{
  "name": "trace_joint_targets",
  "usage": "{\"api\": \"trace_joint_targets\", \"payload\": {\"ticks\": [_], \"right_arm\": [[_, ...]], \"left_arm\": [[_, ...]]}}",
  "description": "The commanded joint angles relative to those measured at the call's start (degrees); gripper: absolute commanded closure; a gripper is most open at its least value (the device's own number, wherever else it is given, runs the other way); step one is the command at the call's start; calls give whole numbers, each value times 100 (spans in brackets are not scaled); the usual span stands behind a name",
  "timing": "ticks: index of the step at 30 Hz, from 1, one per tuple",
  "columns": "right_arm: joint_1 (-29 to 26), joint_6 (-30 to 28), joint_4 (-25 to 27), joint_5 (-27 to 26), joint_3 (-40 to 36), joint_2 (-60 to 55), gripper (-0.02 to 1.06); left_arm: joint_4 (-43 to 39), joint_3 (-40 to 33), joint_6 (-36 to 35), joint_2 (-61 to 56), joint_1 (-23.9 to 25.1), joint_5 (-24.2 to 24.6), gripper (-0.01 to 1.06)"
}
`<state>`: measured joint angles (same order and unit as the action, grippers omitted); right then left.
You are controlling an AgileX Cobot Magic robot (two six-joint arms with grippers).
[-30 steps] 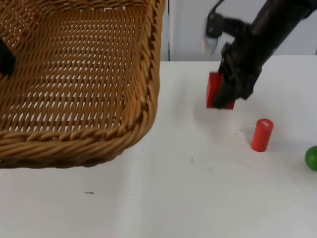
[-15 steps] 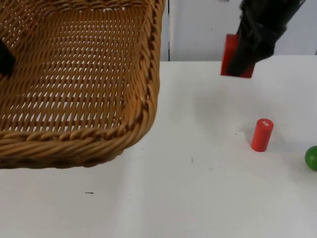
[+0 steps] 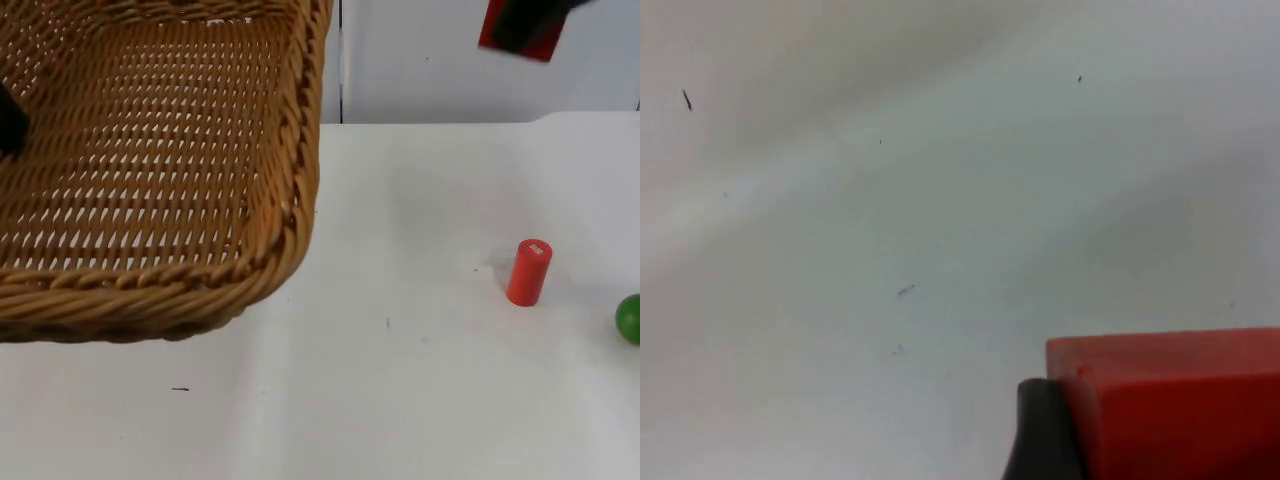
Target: Pick up the basket with the left hand and place the object to the left of the red cylinder into the basket with the right hand.
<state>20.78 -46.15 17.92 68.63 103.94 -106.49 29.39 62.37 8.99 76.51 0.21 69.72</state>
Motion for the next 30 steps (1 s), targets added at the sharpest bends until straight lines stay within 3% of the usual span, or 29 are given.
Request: {"api": "trace_joint_targets", "payload": {"ticks": [1, 30], "right_arm": [[44, 136, 56, 133, 31, 344, 104], [57, 293, 27, 133, 31, 739, 104]], "left_arm": [[79, 7, 4, -54, -21, 25, 105], [136, 7, 170, -54, -21, 25, 105]]}}
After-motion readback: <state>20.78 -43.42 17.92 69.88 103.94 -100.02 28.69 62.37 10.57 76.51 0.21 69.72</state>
